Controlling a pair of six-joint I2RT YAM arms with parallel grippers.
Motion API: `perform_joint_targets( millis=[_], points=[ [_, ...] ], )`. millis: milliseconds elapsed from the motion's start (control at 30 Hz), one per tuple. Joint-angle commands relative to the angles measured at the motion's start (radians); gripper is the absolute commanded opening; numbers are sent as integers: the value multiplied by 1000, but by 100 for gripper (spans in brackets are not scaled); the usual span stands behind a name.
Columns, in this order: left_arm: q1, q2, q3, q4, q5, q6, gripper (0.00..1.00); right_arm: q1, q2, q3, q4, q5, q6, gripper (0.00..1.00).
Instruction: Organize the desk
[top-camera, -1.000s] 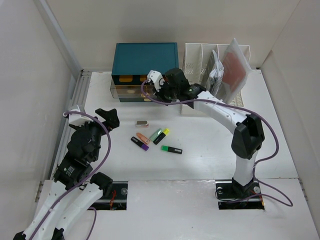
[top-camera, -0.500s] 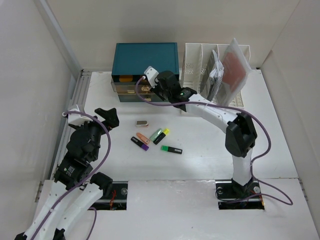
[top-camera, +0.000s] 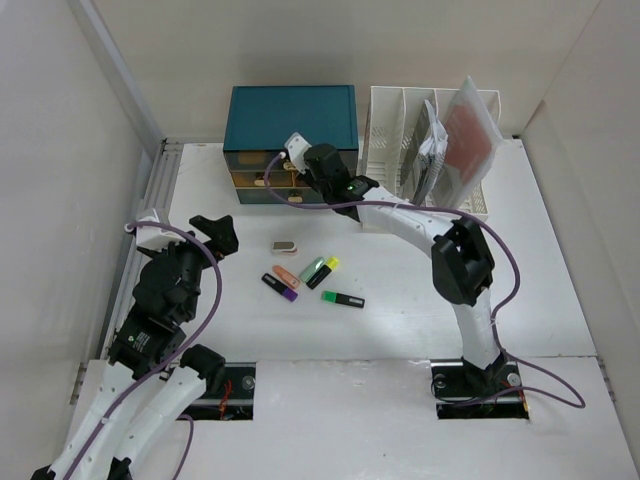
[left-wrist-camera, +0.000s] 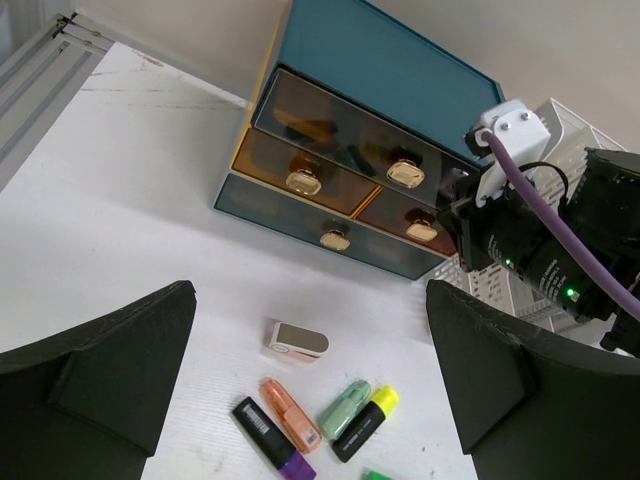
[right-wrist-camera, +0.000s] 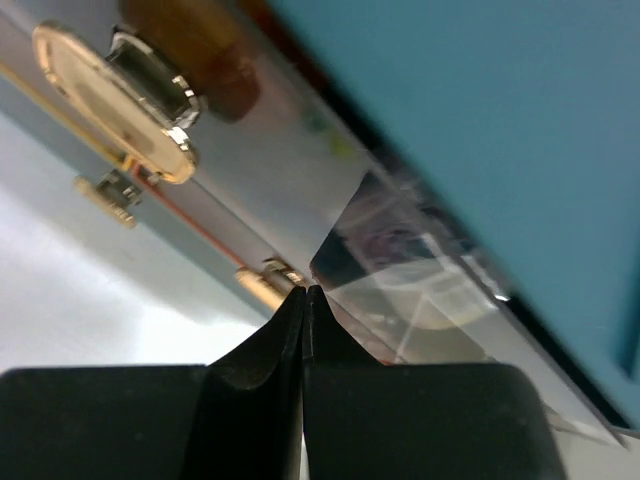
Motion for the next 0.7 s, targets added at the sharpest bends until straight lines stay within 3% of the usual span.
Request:
perform_joint_targets(
  millis=[0,333,400,533,567,600,633,667],
  points=[
    [6,7,-8,46,5,12,100,-9,-11,60,129,90,-34,0],
    [6,7,-8,46,5,12,100,-9,-2,48,169,142,-62,0],
    [6,7,-8,46,5,12,100,-9,-49,6,169,91,-62,0],
    [6,7,-17,46,14,12,100,14,-245,-145,74,-246,-62,2],
    [6,7,-17,46,25,12,100,14,-290,-169,45,-430,-62,9],
    [6,17,-17,55,34,12,100,14,-332,-188,-11,-516,-62,20],
    [6,31,-17,55,48,2,100,14,-412,-220,-27,-584,-49,45],
    [6,40,-26,66,81,-9,100,14,-451,-232,-44,-677,-49,57]
  ],
)
